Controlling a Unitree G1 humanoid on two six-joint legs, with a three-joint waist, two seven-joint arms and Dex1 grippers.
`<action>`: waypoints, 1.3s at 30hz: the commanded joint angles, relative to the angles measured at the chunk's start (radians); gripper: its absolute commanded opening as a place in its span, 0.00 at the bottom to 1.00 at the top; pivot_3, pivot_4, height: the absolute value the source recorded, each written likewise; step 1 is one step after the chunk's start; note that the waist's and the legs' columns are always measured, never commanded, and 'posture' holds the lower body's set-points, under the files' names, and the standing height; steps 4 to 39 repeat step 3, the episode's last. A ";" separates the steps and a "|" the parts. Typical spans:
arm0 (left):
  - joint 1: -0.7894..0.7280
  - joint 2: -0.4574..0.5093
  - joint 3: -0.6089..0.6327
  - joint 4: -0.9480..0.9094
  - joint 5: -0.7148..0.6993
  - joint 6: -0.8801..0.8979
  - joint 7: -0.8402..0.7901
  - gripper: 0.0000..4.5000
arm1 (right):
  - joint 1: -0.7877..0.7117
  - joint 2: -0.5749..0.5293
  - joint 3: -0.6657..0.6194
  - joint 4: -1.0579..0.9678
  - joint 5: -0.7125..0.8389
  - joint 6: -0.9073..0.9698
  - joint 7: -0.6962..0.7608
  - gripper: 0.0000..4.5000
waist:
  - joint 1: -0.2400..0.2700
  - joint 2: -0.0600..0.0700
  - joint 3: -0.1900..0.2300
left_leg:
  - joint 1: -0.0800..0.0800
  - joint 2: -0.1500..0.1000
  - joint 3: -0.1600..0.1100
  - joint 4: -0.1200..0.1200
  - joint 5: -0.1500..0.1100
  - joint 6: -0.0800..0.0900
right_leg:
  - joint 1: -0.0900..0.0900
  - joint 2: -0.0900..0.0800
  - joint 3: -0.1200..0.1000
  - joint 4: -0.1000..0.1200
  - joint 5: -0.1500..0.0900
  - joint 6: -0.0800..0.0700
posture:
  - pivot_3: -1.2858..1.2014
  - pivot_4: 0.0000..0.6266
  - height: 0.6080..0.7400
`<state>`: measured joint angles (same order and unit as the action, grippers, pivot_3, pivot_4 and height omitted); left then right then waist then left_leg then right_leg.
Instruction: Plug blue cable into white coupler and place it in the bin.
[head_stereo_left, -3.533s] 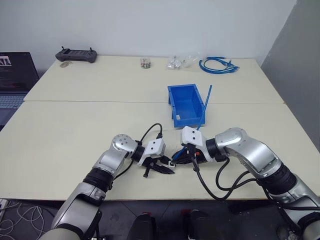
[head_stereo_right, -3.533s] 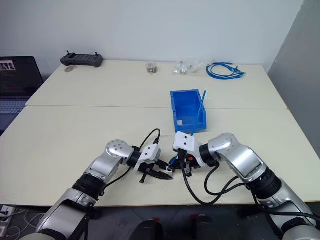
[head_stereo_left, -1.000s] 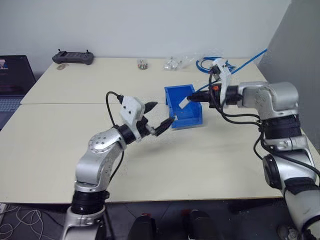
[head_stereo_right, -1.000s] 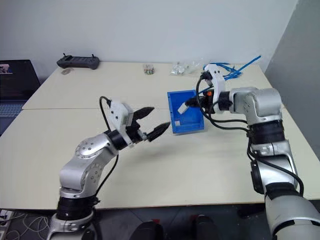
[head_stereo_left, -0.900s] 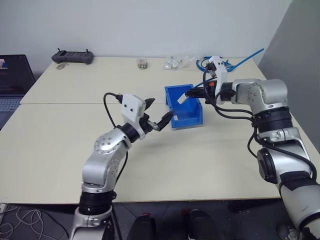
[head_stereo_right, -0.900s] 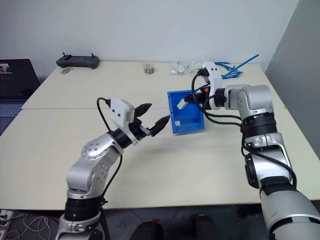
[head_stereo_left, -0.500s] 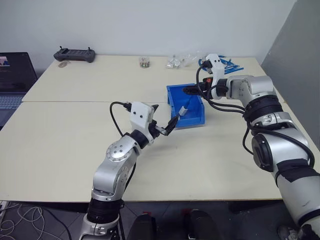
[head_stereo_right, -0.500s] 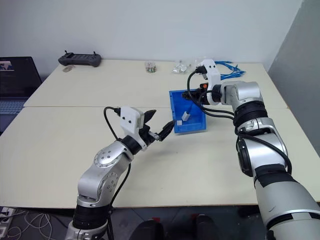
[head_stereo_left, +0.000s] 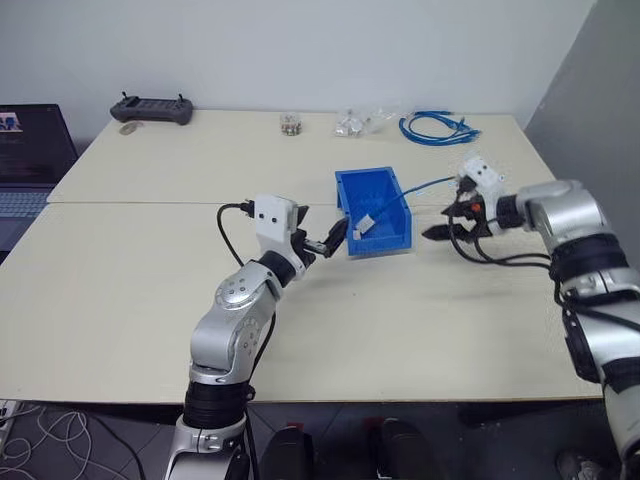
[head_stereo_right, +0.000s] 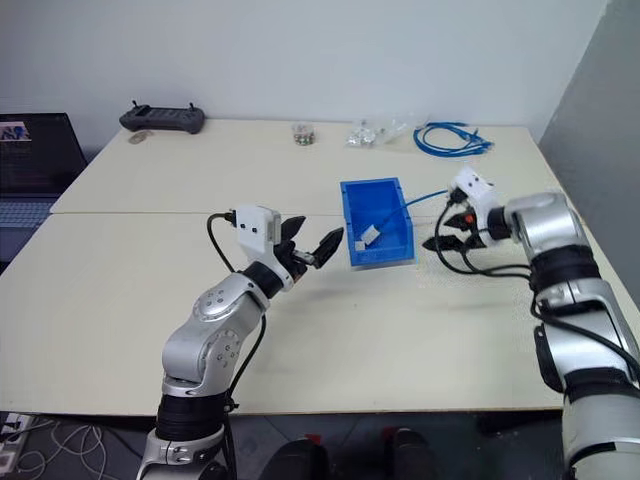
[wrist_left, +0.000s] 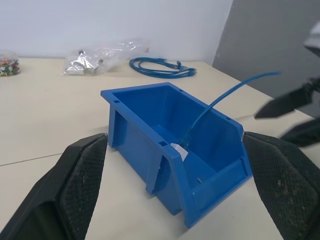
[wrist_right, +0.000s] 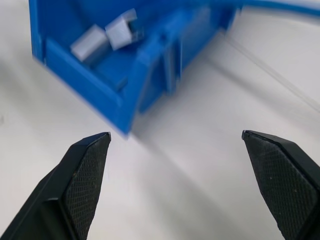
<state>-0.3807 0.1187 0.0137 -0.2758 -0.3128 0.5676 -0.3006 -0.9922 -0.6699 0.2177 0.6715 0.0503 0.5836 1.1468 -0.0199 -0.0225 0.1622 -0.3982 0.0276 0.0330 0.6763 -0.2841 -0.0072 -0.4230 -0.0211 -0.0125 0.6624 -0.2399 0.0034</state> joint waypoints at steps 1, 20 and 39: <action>0.013 0.003 0.022 -0.031 -0.003 0.004 0.033 1.00 | 0.126 -0.002 -0.124 -0.246 0.046 0.007 -0.123 0.99 | -0.005 0.000 0.000 | 0.000 0.000 0.000 0.000 0.000 0.000 | 0.000 0.000 0.001 0.000 0.000 0.000 | 0.52 0.24 1.00; 0.027 0.006 0.036 -0.027 0.006 -0.002 0.055 1.00 | 0.231 0.046 -0.205 -0.411 0.074 0.025 -0.238 0.99 | -0.005 0.000 0.000 | 0.001 0.002 -0.001 0.000 0.000 0.000 | 0.001 0.000 0.000 0.001 0.000 0.000 | 0.52 0.24 1.00; 0.027 0.006 0.036 -0.027 0.006 -0.002 0.055 1.00 | 0.231 0.046 -0.205 -0.411 0.074 0.025 -0.238 0.99 | -0.005 0.000 0.000 | 0.001 0.002 -0.001 0.000 0.000 0.000 | 0.001 0.000 0.000 0.001 0.000 0.000 | 0.52 0.24 1.00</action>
